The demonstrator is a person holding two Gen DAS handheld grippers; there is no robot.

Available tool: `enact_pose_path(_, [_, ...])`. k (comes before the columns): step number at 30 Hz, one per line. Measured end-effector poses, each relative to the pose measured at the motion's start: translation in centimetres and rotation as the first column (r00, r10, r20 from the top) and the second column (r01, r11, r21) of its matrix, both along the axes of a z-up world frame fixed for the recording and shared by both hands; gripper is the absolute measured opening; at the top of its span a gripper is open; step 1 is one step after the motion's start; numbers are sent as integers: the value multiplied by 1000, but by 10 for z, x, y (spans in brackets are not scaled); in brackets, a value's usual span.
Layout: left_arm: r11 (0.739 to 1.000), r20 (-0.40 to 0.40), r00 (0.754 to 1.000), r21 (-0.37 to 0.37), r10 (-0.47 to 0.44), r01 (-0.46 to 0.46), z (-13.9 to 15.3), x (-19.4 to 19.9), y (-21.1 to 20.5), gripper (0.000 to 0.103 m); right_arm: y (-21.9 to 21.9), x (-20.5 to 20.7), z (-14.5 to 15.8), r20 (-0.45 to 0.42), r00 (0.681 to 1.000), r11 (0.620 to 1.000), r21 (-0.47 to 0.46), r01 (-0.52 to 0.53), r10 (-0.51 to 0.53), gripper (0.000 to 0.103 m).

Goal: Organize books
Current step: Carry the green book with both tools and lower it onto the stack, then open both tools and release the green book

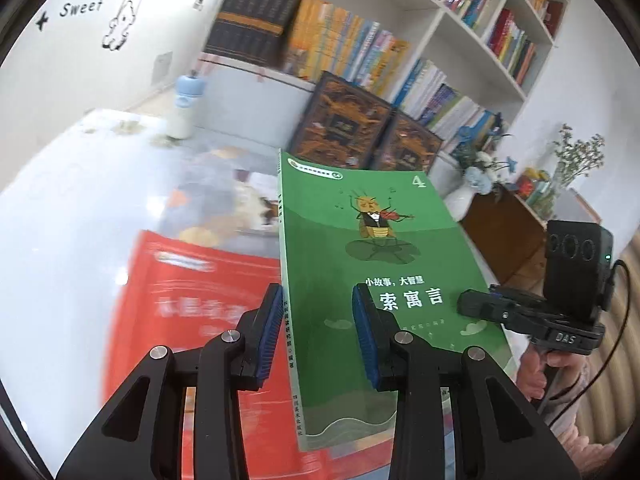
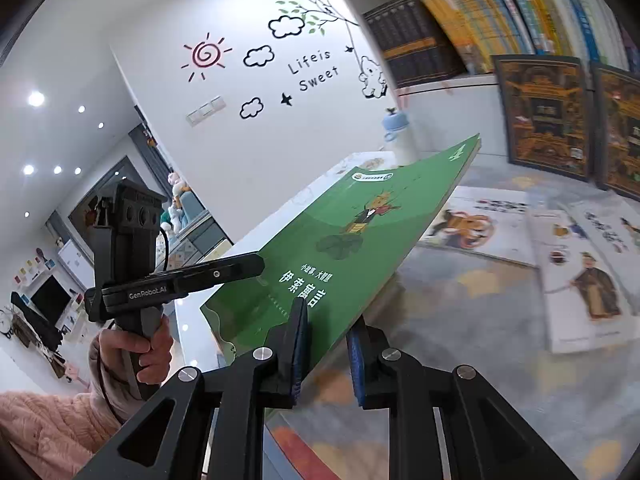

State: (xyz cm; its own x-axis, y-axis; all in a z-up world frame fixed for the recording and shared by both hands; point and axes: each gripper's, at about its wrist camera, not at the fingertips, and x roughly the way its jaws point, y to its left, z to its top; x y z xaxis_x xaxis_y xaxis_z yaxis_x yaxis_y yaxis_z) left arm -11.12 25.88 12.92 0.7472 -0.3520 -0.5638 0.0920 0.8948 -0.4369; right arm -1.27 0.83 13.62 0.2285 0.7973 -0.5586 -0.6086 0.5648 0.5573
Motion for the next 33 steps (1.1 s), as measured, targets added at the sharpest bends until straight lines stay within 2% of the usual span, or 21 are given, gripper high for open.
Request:
enact_pose_path(4, [998, -17, 998, 23, 62, -61, -11, -12, 29, 31, 37, -5, -10, -17, 999, 1000, -1, -27, 27, 19])
enact_pose_path(9, [993, -60, 992, 0, 114, -114, -33, -21, 57, 31, 74, -12, -30, -37, 998, 999, -24, -47, 46, 19])
enact_pose_path(14, [989, -103, 984, -14, 148, -151, -53, -25, 71, 31, 90, -18, -52, -95, 994, 998, -29, -56, 53, 19])
enact_pose_path(22, [985, -110, 978, 6, 175, -175, -66, -32, 72, 32, 98, -20, -77, -147, 988, 997, -43, -65, 58, 19])
enact_pose_path(25, [981, -109, 975, 62, 191, -185, -67, -35, 66, 32, 99, -22, -81, -161, 985, 997, -33, -67, 61, 19])
enact_pose_path(27, [973, -106, 970, 107, 217, -206, -67, -36, 63, 37, 100, -21, -83, -164, 984, 997, -30, -69, 63, 20])
enact_pose_path(30, [961, -100, 966, 167, 237, -218, -63, -35, 59, 38, 101, -21, -85, -169, 984, 998, -23, -66, 61, 20])
enact_pose_path(33, [961, -87, 970, 184, 226, -208, -61, -33, 56, 39, 102, -22, -84, -167, 984, 997, -23, -68, 63, 21])
